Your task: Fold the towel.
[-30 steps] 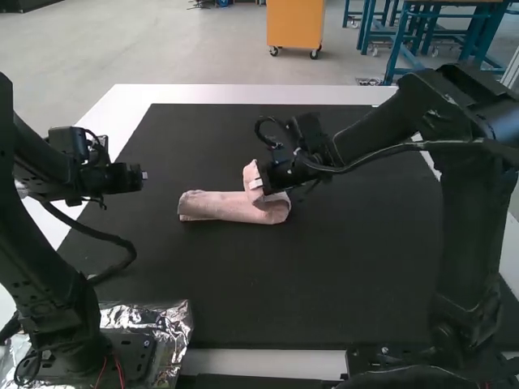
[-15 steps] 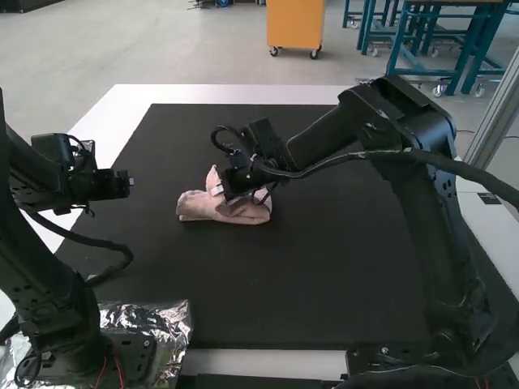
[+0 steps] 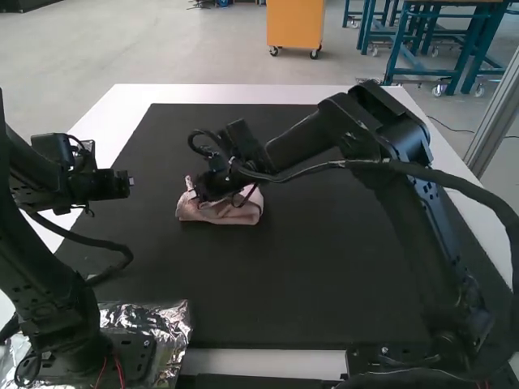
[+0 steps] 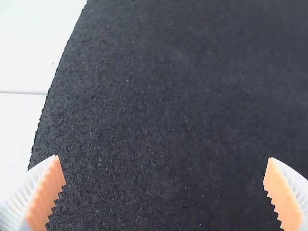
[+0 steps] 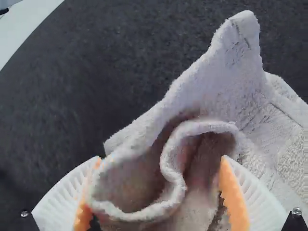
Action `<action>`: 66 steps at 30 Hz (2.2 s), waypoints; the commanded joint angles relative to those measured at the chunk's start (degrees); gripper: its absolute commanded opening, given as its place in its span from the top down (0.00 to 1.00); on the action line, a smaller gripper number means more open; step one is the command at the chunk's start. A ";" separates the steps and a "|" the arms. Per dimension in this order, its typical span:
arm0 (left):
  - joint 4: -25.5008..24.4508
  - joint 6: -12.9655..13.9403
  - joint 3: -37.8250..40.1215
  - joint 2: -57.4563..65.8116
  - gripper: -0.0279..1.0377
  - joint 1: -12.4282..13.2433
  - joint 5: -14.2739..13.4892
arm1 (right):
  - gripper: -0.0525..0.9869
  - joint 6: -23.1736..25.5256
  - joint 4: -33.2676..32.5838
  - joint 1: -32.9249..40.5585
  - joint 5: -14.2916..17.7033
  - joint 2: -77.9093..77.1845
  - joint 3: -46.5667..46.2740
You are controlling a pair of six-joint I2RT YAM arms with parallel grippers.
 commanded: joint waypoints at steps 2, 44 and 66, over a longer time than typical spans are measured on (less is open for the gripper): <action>2.04 0.94 -1.66 -0.82 0.06 0.09 -0.14 | 0.26 0.50 -0.72 1.23 -0.77 -3.72 2.67; -0.24 -0.46 -1.49 -12.59 0.06 -10.19 -12.98 | 0.97 3.66 29.60 -4.04 -1.38 4.01 -13.15; -9.91 -4.42 7.39 -25.25 0.06 -13.18 -12.89 | 0.07 7.00 18.79 -13.88 0.55 -20.16 -11.48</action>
